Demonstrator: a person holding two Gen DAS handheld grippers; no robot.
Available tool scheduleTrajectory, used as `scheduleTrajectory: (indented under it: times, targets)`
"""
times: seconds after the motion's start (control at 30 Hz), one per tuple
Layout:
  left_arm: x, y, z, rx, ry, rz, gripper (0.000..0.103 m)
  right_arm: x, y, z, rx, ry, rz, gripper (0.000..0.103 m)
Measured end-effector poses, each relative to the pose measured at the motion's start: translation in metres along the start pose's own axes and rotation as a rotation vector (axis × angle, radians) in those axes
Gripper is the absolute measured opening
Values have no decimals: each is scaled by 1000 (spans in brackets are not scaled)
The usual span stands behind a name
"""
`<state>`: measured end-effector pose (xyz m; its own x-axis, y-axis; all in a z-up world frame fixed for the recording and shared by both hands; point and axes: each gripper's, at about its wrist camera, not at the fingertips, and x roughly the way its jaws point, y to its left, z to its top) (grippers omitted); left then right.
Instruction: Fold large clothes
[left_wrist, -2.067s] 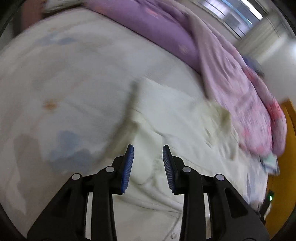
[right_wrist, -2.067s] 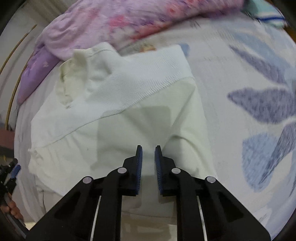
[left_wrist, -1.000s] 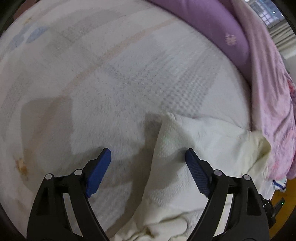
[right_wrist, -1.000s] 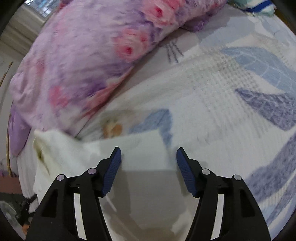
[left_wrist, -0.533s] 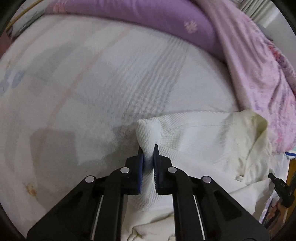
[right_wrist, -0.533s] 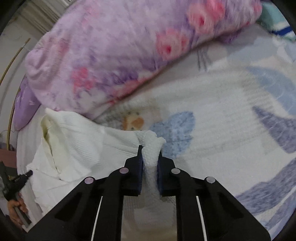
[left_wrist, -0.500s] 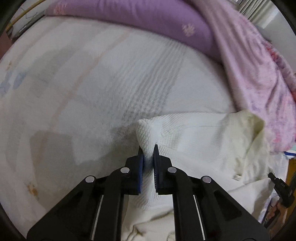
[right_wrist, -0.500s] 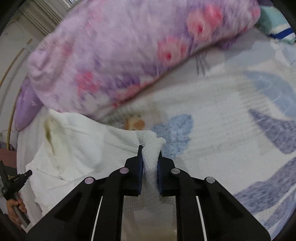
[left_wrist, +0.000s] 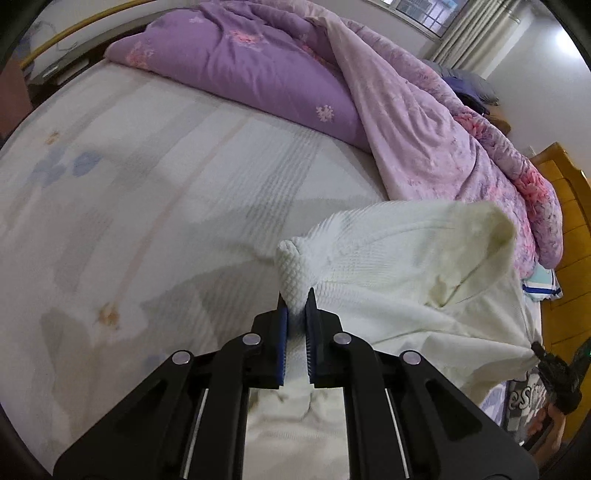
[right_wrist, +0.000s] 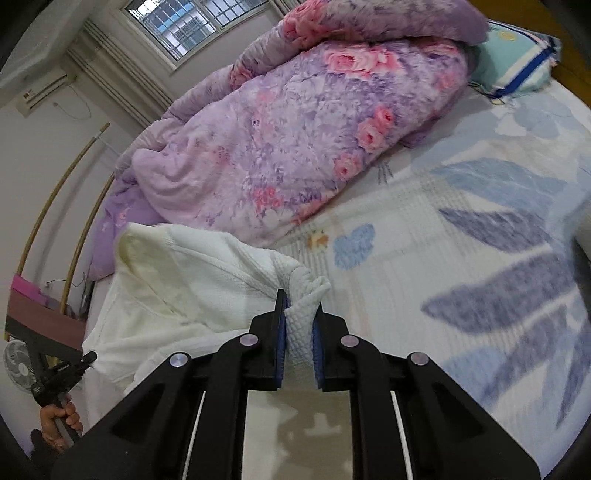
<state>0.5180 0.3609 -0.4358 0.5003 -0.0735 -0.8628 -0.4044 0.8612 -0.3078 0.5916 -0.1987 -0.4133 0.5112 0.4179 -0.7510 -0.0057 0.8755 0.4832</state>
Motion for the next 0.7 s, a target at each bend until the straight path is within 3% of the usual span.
scheduleTrajectory:
  times: [0.2,0.37,0.57,0.63,0.7]
  targets:
    - [-42,20,-51,-48,17,4,7,-51,-14,-53,42,23,-10,11]
    - [-62,53,-112,-120,89,29,7,-81,-34,-109,86,81,-38,11]
    - [-53,99,-195,-184,223,120,10,-73,-77,-189,165,241,-155,14]
    - [-45,115,-222,-235,289,138,11,-67,-92,-214,186,304,-231,19]
    - [-51,130,-244,-291,305,178,11,-71,-102,-228,212,331,-275,19]
